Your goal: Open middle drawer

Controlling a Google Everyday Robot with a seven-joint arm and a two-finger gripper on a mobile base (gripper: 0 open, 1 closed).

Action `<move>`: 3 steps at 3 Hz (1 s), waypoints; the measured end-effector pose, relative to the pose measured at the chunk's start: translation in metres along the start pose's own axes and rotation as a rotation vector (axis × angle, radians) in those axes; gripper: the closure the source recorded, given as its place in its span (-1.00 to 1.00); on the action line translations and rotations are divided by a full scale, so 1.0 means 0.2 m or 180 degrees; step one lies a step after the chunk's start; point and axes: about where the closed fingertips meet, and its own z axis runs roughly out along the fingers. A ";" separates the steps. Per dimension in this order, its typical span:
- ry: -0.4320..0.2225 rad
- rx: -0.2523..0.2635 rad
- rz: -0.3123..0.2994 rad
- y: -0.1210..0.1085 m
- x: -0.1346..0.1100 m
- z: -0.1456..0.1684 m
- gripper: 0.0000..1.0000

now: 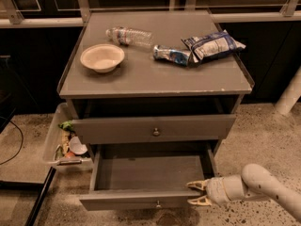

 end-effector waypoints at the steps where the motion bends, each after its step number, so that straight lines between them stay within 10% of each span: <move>1: 0.0001 0.0007 -0.0012 0.01 -0.01 0.00 1.00; 3: 0.0000 0.0007 -0.0012 0.01 -0.01 0.00 0.18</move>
Offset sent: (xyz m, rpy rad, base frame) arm -0.0023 0.0005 0.0015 0.0000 -0.0044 0.0007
